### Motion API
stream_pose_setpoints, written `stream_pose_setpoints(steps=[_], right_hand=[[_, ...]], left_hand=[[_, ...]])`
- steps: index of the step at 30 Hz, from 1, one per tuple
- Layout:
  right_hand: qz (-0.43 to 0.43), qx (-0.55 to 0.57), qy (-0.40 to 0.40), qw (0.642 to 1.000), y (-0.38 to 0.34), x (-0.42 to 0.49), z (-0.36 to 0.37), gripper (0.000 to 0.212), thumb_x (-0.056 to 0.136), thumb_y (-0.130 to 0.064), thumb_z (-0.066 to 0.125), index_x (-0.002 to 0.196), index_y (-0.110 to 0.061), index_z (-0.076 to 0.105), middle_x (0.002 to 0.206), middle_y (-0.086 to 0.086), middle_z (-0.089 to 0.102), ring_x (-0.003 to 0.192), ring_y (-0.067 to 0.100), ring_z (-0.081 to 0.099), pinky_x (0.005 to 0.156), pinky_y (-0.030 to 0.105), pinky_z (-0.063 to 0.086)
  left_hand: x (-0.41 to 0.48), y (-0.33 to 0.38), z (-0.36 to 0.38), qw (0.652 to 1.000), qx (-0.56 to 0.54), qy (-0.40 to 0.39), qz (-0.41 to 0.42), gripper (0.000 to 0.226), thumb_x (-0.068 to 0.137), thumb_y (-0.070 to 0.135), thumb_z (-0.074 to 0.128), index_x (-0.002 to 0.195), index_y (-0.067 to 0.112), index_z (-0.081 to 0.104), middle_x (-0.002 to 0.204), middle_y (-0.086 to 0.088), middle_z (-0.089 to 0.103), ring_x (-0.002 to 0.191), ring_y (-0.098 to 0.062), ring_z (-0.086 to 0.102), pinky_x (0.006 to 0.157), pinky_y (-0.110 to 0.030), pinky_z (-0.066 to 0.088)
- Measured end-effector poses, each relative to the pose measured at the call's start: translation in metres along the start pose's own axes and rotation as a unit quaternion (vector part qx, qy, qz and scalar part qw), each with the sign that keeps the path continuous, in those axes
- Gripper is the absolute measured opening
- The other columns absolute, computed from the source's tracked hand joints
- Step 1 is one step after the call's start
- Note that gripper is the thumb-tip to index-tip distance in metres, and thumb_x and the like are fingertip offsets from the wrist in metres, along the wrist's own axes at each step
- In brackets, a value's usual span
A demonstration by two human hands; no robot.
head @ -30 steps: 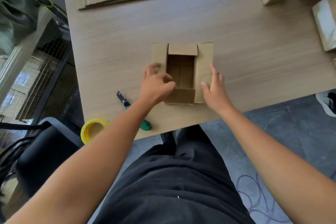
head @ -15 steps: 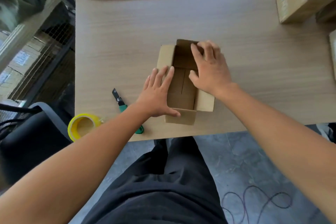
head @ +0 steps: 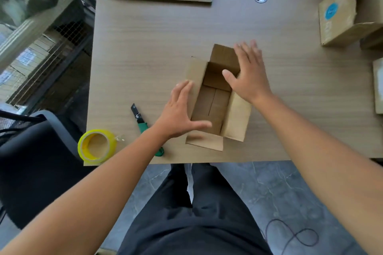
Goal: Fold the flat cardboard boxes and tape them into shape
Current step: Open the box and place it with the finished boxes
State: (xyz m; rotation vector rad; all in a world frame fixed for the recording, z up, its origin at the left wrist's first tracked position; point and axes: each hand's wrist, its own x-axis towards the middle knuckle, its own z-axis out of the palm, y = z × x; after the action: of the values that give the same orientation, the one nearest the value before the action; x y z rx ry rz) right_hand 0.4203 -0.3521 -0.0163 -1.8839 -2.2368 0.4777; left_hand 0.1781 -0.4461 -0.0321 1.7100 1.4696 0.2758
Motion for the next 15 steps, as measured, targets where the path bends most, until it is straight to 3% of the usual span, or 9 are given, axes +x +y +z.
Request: stream_pose_setpoints(steps=[3,5,7,11,15], right_hand=[[-0.015,0.008,0.017,1.000,-0.026,-0.048,-0.013,0.066,0.094,-0.042,0.056,0.151,-0.010,0.044,0.163,0.014,0.031,0.154,0.035,0.012,0.125,0.045,0.003],[0.001,0.017,-0.009,1.000,-0.038,-0.083,-0.016,0.065,0.095,-0.037,0.058,0.153,-0.010,0.043,0.164,0.013,0.030,0.155,0.034,0.013,0.125,0.042,0.003],[0.027,0.026,-0.015,0.999,-0.044,-0.113,-0.019,0.065,0.098,-0.037,0.058,0.155,-0.012,0.039,0.165,0.011,0.027,0.156,0.028,0.011,0.127,0.043,0.002],[0.115,0.035,-0.006,0.993,-0.032,-0.145,-0.030,0.065,0.101,-0.040,0.053,0.157,-0.017,0.032,0.167,0.006,0.022,0.156,0.022,0.006,0.127,0.043,0.003],[0.177,0.053,0.015,0.983,-0.003,-0.167,-0.054,0.065,0.102,-0.042,0.049,0.159,-0.020,0.028,0.168,0.004,0.019,0.156,0.020,0.003,0.127,0.044,0.006]], left_hand=[[-0.009,0.011,-0.010,0.975,-0.152,0.108,-0.122,0.096,0.085,0.051,0.075,0.158,0.024,0.018,0.159,0.005,0.024,0.141,-0.015,0.036,0.112,-0.036,0.034],[-0.016,0.014,-0.013,0.961,-0.212,0.057,-0.171,0.067,0.094,0.044,0.066,0.150,0.018,0.042,0.138,0.009,0.053,0.121,-0.012,0.056,0.103,-0.036,0.048],[-0.020,0.018,-0.009,0.949,-0.260,0.008,-0.178,0.041,0.099,0.034,0.060,0.136,0.016,0.058,0.114,0.006,0.071,0.101,-0.015,0.069,0.092,-0.042,0.059],[-0.012,0.041,0.004,0.941,-0.291,0.042,-0.166,0.021,0.101,0.023,0.054,0.119,0.022,0.065,0.102,0.000,0.073,0.093,-0.023,0.072,0.085,-0.049,0.061],[0.002,0.084,0.020,0.931,-0.333,0.031,-0.149,0.015,0.101,0.019,0.053,0.102,0.030,0.064,0.103,-0.004,0.072,0.086,-0.021,0.072,0.067,-0.038,0.064]])
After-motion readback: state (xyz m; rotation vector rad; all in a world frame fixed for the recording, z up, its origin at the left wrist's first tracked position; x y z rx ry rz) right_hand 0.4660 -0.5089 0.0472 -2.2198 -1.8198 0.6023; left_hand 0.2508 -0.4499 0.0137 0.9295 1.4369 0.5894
